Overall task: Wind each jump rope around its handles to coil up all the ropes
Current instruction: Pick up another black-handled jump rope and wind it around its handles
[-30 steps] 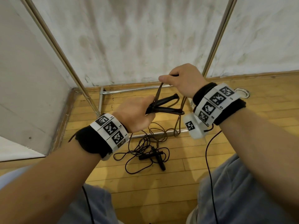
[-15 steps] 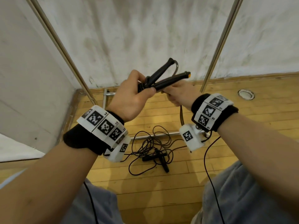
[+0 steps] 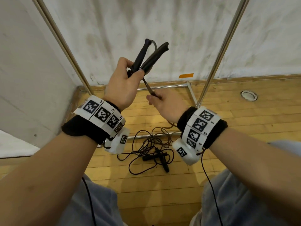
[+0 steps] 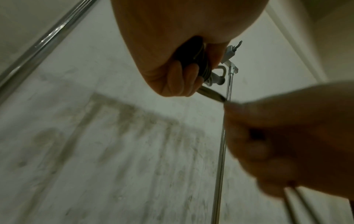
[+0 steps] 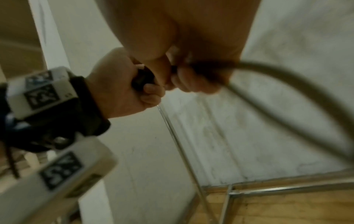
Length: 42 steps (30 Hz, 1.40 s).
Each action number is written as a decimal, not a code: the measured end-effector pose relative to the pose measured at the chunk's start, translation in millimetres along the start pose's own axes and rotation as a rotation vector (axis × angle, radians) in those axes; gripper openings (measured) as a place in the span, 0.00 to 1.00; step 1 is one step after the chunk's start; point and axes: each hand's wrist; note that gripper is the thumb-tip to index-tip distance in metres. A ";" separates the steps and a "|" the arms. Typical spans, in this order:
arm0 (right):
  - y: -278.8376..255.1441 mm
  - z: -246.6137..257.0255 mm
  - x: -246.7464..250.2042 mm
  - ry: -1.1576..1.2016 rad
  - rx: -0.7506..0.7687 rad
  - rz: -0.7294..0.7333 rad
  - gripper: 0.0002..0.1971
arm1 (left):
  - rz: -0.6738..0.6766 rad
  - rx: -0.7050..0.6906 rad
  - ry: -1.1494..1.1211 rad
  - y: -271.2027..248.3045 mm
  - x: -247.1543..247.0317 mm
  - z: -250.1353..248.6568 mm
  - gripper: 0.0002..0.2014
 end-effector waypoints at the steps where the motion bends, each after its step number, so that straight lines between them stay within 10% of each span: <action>1: 2.5 -3.6 5.2 0.016 -0.053 -0.015 0.13 | 0.028 -0.029 0.013 -2.0 -0.9 -1.4 0.12; 10: 6.0 -9.0 5.4 0.702 -0.247 0.153 0.11 | -0.037 -0.115 0.078 -4.2 1.3 -11.0 0.11; 16: 4.1 -1.4 7.7 0.116 0.012 -0.046 0.23 | -0.179 -0.122 0.397 7.3 18.5 14.9 0.14; 24: -7.8 19.5 14.2 -0.036 0.206 -0.049 0.23 | -0.013 -0.029 0.610 13.0 10.4 44.9 0.16; 36: -13.6 25.4 49.6 0.147 0.031 -0.014 0.19 | 0.415 -0.106 0.760 -7.4 -22.3 30.8 0.12; 42: -6.9 18.9 59.7 -0.045 0.087 -0.119 0.18 | 0.338 -0.201 0.912 -19.0 -31.3 21.2 0.20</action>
Point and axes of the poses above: each hand's wrist, its own y-axis towards the middle knuckle, its own x-axis out of the back of the hand, z = x × y, and after that the axes turned 11 degrees about y, right-handed
